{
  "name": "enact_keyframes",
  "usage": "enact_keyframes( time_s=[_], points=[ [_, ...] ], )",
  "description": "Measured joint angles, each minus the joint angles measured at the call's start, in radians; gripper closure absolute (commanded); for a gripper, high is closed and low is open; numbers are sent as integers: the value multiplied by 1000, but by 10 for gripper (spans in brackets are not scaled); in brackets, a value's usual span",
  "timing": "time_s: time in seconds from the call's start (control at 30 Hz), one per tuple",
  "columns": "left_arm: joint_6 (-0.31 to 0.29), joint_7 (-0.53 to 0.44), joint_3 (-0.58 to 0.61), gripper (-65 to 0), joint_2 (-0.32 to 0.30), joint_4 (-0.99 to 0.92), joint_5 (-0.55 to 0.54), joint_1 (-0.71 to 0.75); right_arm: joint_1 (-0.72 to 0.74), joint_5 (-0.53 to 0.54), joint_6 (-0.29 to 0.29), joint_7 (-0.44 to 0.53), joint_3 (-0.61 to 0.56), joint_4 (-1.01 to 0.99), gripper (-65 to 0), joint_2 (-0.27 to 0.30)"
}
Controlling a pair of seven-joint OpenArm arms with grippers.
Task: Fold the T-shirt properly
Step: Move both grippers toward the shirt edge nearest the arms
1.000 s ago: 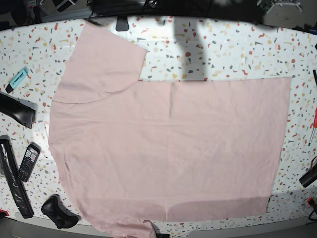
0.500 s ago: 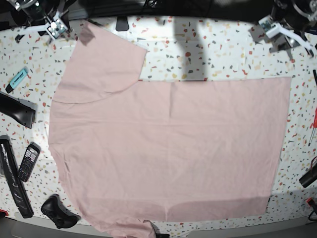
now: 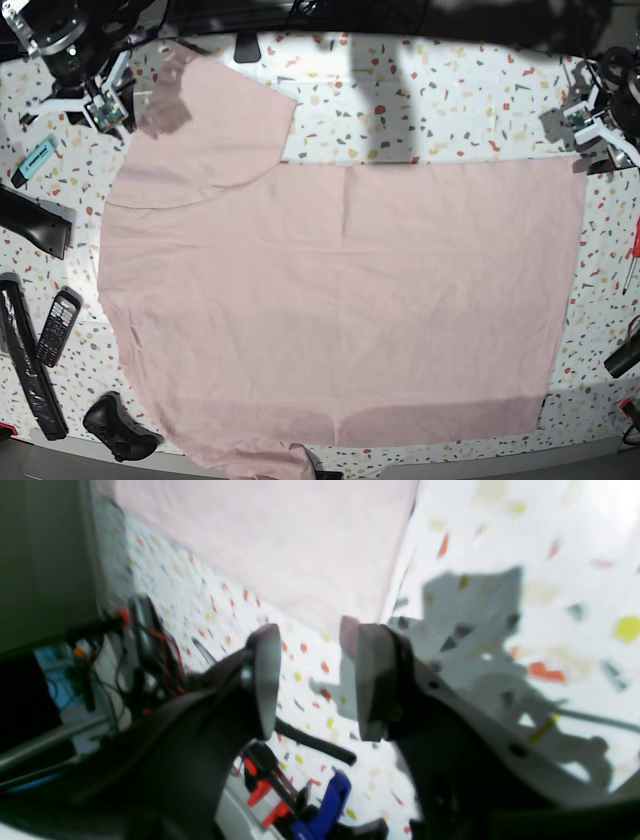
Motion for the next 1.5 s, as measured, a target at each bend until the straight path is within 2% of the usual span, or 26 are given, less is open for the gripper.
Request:
enact_keyframes(
  time_s=[0.13, 0.37, 0.63, 0.77, 0.97, 1.17, 1.3, 1.37, 1.43, 1.5],
  points=[
    [-35, -56, 2, -235, -1, -60, 1, -52, 43, -13, 0, -20, 0, 0, -77, -2],
    [-40, -72, 2, -235, 3, -97, -46, -68, 47, -13, 0, -33, 0, 0, -77, -3],
    [-45, -108, 2, -235, 21, -130, -42, -69, 48, -14, 0, -33, 0, 0, -77, -12],
    [-45, -157, 2, -235, 23, -130, -43, -69, 48, -14, 0, -34, 0, 0, -77, -19],
    [-46, -156, 2, -235, 93, -159, -78, -130, 50, -14, 0, -33, 0, 0, -77, -19],
    [-46, -163, 4, -235, 94, -220, -82, -155, 50, -14, 0, -37, 0, 0, -77, -19],
    [-45, -158, 92, -235, 92, -262, -28, -171, 53, -14, 0, -37, 0, 0, -77, -19],
    [1, -152, 143, -235, 96, -267, -3, -196, 53, -14, 0, -36, 0, 0, -77, -19],
    [25, -95, 180, -235, 97, -269, 1, -235, 55, -14, 0, -37, 0, 0, -77, -19],
    [23, -62, 204, -235, 94, -270, 1, -267, 55, -14, 0, -37, 0, 0, -77, -19]
  ],
)
